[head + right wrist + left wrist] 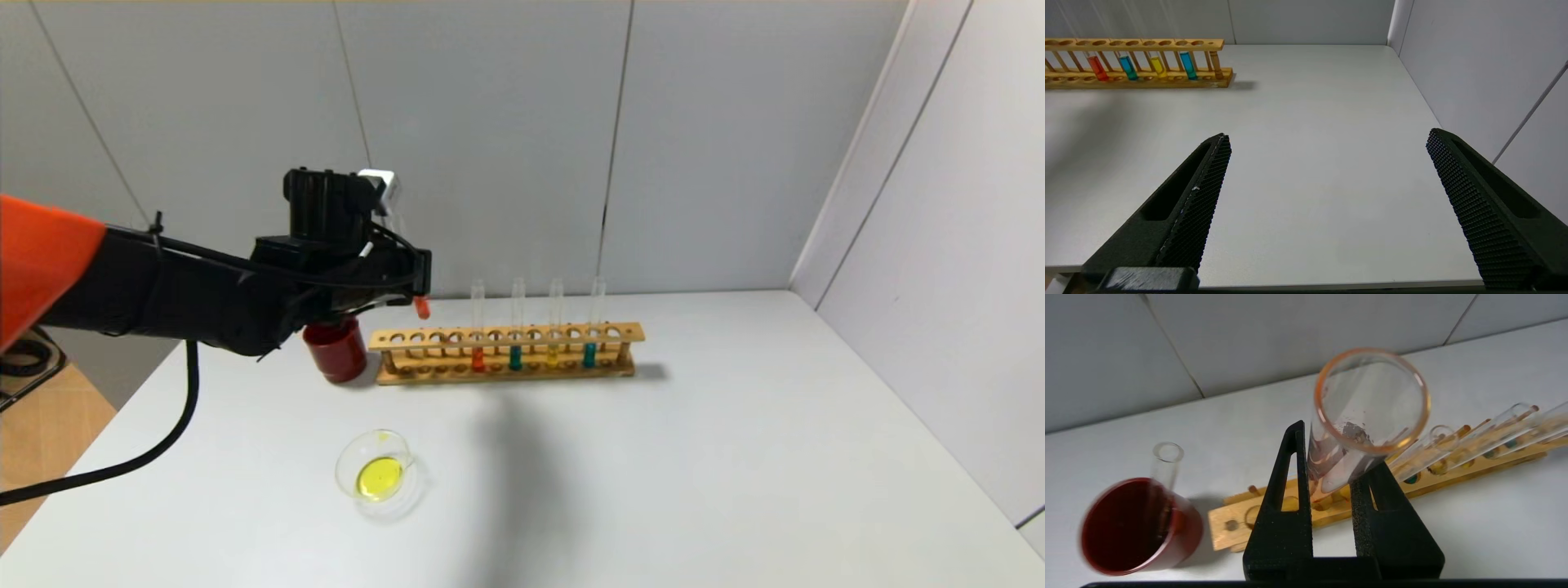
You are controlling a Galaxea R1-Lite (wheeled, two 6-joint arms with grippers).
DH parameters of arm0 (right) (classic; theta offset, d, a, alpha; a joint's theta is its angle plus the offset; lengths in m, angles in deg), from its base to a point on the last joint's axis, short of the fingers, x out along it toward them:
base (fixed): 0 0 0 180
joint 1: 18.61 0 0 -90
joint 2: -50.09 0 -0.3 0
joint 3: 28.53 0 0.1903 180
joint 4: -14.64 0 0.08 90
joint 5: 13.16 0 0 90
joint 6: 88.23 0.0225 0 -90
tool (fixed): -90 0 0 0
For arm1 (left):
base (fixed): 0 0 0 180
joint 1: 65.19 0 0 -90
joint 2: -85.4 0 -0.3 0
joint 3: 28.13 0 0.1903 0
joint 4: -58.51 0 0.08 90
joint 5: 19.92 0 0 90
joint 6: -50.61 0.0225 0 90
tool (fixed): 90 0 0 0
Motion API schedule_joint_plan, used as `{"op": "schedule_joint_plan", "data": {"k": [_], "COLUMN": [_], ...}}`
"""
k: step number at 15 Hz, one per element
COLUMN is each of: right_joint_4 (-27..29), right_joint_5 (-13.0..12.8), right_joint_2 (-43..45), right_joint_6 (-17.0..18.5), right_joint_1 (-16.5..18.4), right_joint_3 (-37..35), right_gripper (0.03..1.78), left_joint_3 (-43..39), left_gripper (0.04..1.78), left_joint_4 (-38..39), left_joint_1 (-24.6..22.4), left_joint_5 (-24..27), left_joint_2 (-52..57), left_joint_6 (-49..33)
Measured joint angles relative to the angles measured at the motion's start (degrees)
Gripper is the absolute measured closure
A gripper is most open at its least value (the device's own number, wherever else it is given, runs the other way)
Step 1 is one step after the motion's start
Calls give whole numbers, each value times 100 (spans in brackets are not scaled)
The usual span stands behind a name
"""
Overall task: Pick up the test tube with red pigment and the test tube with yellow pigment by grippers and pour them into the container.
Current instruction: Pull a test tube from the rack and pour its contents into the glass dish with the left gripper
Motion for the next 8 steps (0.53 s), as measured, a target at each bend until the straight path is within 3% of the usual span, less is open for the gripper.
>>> {"op": "schedule_joint_plan", "data": {"k": [5, 8], "right_joint_4": [0, 0], "right_joint_5": [0, 0], "right_joint_2": [0, 0], "right_joint_6": [0, -2], "right_joint_1": [0, 0], "right_joint_3": [0, 0], "right_gripper": [6, 6], "left_joint_3": [-133, -752], "left_gripper": [150, 150], "left_joint_4": [-405, -422], "left_joint_1": [-2, -11], "left_joint_5": [-245, -245], "left_joint_2": [835, 1375], "left_joint_6": [386, 503]}}
